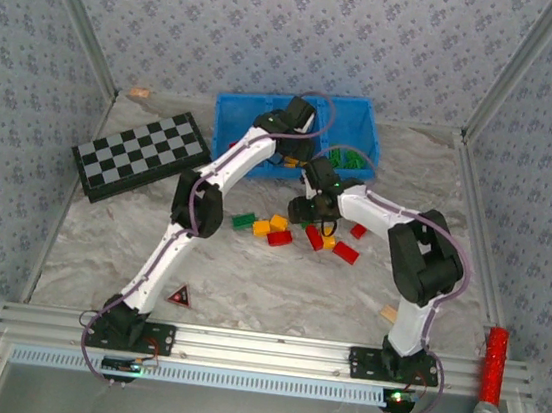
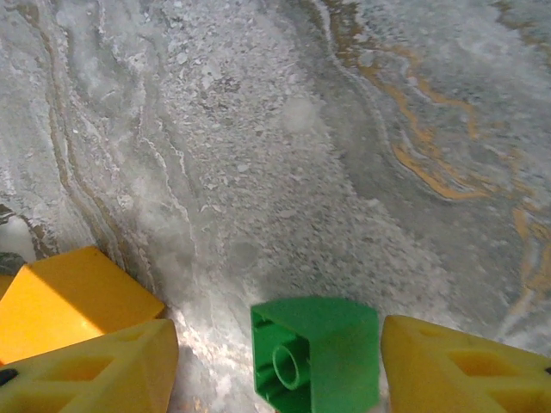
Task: Sort the legos into containers by color
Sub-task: Place the lego in the container, then pick up the lego from the center of the table.
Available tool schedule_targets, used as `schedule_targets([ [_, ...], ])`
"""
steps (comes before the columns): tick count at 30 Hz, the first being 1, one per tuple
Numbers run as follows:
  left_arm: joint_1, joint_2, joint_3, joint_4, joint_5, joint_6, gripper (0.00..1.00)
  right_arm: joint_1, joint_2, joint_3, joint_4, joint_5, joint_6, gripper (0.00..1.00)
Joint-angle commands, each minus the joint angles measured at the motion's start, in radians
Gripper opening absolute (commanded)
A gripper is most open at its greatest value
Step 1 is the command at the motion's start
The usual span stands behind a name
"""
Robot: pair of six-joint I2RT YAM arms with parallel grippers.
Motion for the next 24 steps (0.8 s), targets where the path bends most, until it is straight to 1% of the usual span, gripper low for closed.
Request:
schedule_targets([
  [1,0.002,-0.136,0.023,-0.033,0.013,0.013,0.59,0.011,0.051,0.033,-0.008,0.006,-0.016,0.62],
  [5,0.001,-0.217,-0.015,-0.03,0.028,0.002,0.6,0.02,0.09,0.048,-0.021,0.024,-0.01,0.57],
  [12,0.001,-0.389,-0.171,0.018,0.036,-0.002,0.61,0.025,0.111,0.049,-0.04,0.049,0.016,0.46],
  [19,0.002,-0.544,-0.326,0.042,0.025,0.014,0.61,0.036,0.104,0.043,-0.072,0.067,0.016,0.36],
  [24,0.002,-0.666,-0.457,0.063,0.02,0.022,0.61,0.037,0.073,0.032,-0.077,0.075,0.023,0.32],
])
